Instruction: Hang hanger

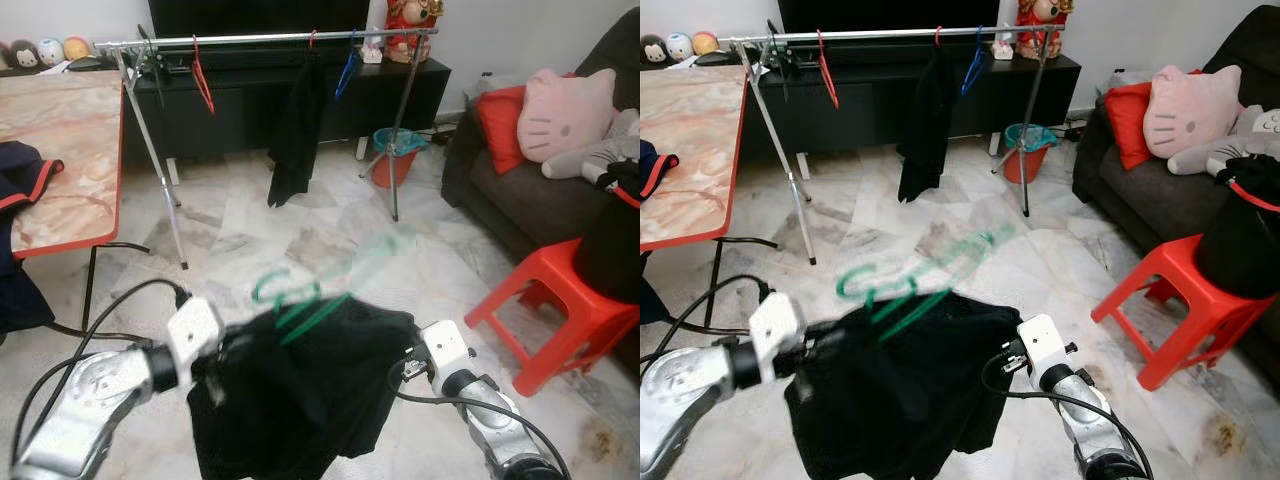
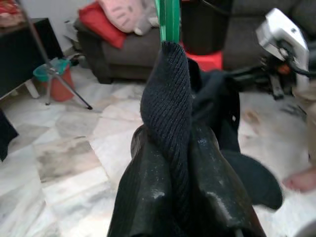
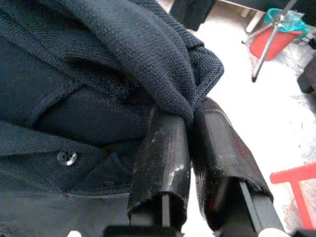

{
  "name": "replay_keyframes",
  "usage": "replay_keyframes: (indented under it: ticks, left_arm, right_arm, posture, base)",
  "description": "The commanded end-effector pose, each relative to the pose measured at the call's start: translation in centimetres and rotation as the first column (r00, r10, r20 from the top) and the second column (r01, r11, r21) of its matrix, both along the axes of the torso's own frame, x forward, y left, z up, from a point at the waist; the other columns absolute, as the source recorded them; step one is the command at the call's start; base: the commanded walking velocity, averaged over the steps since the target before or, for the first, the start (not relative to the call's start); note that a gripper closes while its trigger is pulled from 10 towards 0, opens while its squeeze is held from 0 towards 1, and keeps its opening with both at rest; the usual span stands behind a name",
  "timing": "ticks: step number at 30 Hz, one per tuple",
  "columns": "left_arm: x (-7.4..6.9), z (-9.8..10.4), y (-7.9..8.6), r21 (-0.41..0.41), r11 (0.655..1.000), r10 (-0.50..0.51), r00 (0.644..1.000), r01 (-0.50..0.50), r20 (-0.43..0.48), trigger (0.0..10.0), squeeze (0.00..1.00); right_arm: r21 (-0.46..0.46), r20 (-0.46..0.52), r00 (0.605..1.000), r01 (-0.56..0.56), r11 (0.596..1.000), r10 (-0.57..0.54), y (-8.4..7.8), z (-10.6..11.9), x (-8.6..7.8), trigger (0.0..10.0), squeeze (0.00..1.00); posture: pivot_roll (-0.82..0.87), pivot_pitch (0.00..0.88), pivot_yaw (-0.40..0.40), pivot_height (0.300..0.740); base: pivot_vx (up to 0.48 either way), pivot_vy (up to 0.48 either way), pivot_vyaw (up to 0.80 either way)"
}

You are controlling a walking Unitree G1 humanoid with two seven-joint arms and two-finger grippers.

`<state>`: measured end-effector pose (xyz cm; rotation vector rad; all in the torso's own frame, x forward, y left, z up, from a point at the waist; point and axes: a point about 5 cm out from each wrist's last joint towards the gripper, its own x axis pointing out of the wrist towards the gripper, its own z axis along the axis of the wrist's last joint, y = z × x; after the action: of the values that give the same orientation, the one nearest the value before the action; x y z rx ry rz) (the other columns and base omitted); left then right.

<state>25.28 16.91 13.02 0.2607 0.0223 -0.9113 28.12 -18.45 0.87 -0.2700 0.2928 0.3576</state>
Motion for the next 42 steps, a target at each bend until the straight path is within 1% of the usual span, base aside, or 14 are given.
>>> replay_keyframes:
  ticks: [1,2,3,7,12,18,23,25,28,29,30,33,37,42]
  left_arm:
    - [0.5,0.2,0.1,0.001,0.999,0.054,0.998,-0.054,0.012,10.0,0.0]
    - [0.5,0.1,-0.2,-0.007,0.998,0.056,0.998,-0.056,0.008,10.0,0.0]
    - [0.5,-0.1,-0.6,-0.017,0.998,0.065,0.998,-0.065,0.002,10.0,0.0]
    - [0.6,-0.4,-1.4,-0.027,0.997,0.078,0.997,-0.078,-0.005,10.0,0.0]
    - [0.9,-0.9,-2.6,0.011,0.997,0.078,0.997,-0.077,-0.021,10.0,0.0]
    - [1.1,-1.0,-3.3,0.005,0.997,0.076,0.996,-0.076,-0.035,10.0,0.0]
    - [0.9,-1.8,-3.1,0.142,0.989,0.056,0.997,-0.048,-0.054,10.0,0.0]
    - [1.0,-2.5,-2.7,0.235,0.971,0.05,0.997,-0.035,-0.057,10.0,0.0]
    - [1.1,-2.9,-2.5,0.293,0.956,0.05,0.998,-0.034,-0.048,10.0,0.0]
    - [1.2,-3.0,-2.4,0.316,0.948,0.047,0.998,-0.03,-0.046,10.0,0.0]
    - [1.3,-3.3,-2.3,0.366,0.931,0.032,0.998,-0.013,-0.046,10.0,0.0]
    - [1.4,-3.6,-2.2,0.414,0.91,0.018,0.999,0.002,-0.044,10.0,0.0]
    - [1.8,-4.3,-1.8,0.504,0.863,0.007,0.999,0.017,-0.046,10.0,0.0]
    - [1.8,-5.2,-2.0,0.546,0.836,-0.016,0.997,0.058,-0.081,10.0,0.0]
  right_arm:
    - [0.005,-0.012,0.999,0.035,0.999,-0.035,-0.6,0.0,0.1,10.0,0.55]
    - [0.01,-0.012,0.999,0.036,0.999,-0.036,-0.6,0.0,0.1,10.0,0.96]
    - [0.013,-0.012,0.999,0.038,0.999,-0.038,-0.6,0.0,0.1,10.0,1.0]
    - [0.004,-0.02,0.999,0.033,0.999,-0.033,-0.6,0.0,0.2,10.0,1.0]
    - [-0.043,-0.16,0.984,-0.083,0.996,0.075,-0.1,-1.4,-0.8,10.0,1.0]
    - [-0.052,-0.231,0.969,-0.104,0.993,0.089,-0.8,-2.2,-1.7,10.0,1.0]
    - [-0.035,-0.222,0.96,-0.182,0.983,0.17,-1.0,-1.7,-1.6,10.0,1.0]
    - [-0.062,-0.198,0.96,-0.214,0.975,0.198,-1.1,-1.0,-1.1,10.0,1.0]
    - [-0.1,-0.19,0.947,-0.282,0.954,0.26,-0.8,-0.5,-0.8,10.0,1.0]
    - [-0.093,-0.192,0.938,-0.311,0.946,0.289,-0.5,-0.3,-0.8,10.0,0.43]
    - [-0.057,-0.18,0.9,-0.412,0.91,0.396,0.4,0.4,-0.8,10.0,0.0]
    - [-0.002,-0.175,0.843,-0.517,0.856,0.509,1.5,1.2,-1.0,10.0,0.0]
    - [0.062,-0.186,0.713,-0.678,0.732,0.676,3.1,2.7,-2.1,10.0,0.0]
    - [0.032,-0.164,0.598,-0.792,0.61,0.784,4.5,5.5,-2.8,10.0,0.0]
  posture:
    - [0.09,0.0,-0.104,0.74]
    - [0.09,0.0,-0.103,0.74]
    - [0.09,0.0,-0.102,0.74]
    - [0.09,0.0,-0.097,0.74]
    - [0.09,0.0,-0.086,0.74]
    - [0.08,0.0,-0.083,0.74]
    - [0.08,0.0,-0.077,0.74]
    - [0.08,0.0,-0.069,0.74]
    - [0.07,0.0,-0.064,0.74]
    - [0.07,0.0,-0.059,0.74]
    - [0.07,0.0,-0.056,0.74]
    - [0.06,0.0,-0.051,0.74]
    - [0.06,0.0,-0.047,0.74]
    - [0.05,0.0,-0.042,0.74]
  base:
    - [0.0,0.0,0.0]
    - [0.0,0.0,0.0]
    - [0.0,0.0,0.0]
    - [0.0,0.0,0.0]
    - [0.0,0.0,0.0]
    - [0.0,0.0,0.0]
    - [0.0,0.0,0.0]
    - [0.0,0.0,0.0]
    - [0.0,0.0,0.0]
    - [0.0,0.0,0.0]
    - [0.0,0.0,0.0]
    - [0.0,0.0,0.0]
    - [0.0,0.0,0.0]
    - [0.0,0.0,0.0]
